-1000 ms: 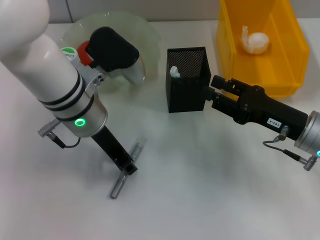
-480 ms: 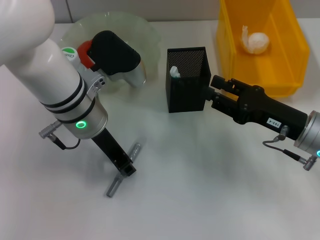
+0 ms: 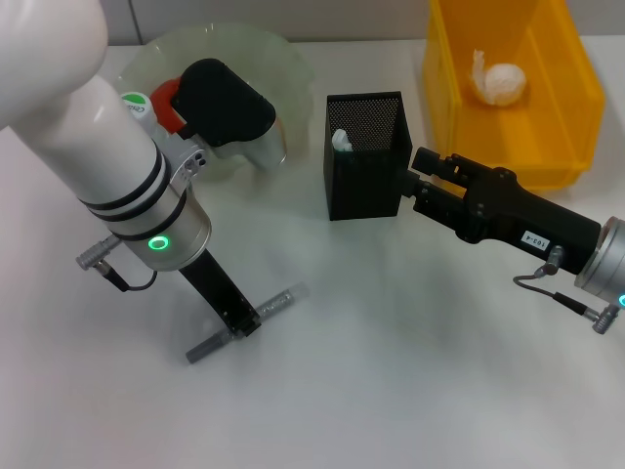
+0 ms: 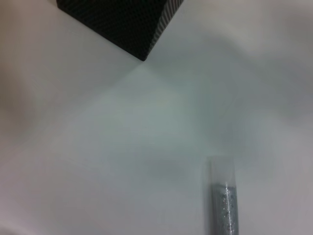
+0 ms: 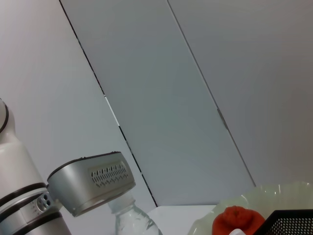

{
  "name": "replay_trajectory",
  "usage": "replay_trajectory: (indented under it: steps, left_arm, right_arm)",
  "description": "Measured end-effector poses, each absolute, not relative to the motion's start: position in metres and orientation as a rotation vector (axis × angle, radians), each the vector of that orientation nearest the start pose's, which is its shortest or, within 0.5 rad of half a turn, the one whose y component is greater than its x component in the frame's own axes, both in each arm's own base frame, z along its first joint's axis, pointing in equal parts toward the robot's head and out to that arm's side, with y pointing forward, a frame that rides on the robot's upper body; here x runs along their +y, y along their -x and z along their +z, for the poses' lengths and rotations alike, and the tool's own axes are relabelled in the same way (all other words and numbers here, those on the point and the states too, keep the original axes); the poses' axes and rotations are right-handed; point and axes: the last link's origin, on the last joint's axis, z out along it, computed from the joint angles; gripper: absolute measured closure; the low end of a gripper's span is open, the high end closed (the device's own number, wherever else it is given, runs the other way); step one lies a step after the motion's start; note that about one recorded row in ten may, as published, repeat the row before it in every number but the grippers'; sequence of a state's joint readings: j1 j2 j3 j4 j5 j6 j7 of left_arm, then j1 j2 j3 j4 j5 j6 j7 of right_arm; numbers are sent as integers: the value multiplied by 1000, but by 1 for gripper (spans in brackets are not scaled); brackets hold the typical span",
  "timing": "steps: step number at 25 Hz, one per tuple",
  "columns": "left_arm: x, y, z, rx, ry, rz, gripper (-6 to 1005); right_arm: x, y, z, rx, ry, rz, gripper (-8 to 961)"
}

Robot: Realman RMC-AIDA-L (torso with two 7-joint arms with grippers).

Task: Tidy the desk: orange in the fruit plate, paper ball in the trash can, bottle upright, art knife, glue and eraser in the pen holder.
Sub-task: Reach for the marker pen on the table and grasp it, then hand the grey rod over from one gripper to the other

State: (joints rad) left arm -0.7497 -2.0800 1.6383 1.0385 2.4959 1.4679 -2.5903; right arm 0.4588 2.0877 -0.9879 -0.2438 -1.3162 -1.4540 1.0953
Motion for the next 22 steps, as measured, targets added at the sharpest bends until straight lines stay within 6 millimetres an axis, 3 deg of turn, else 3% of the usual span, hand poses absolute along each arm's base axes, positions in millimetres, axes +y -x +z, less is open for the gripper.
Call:
replay_trajectory:
  steps: [6,13,22]
  left_arm:
    - [342,177,-71,-872,2763,757,850]
    - [343,175,-70,-861,2767,747,852]
    - [343,158,-52,-800,2774,620,858]
  right_arm:
    - [301,-268,-48,817,2376,1153,406]
    - [301,-268,-48,816,2376,1154,407]
    - [302,-268,-47,816,2371,1157,407]
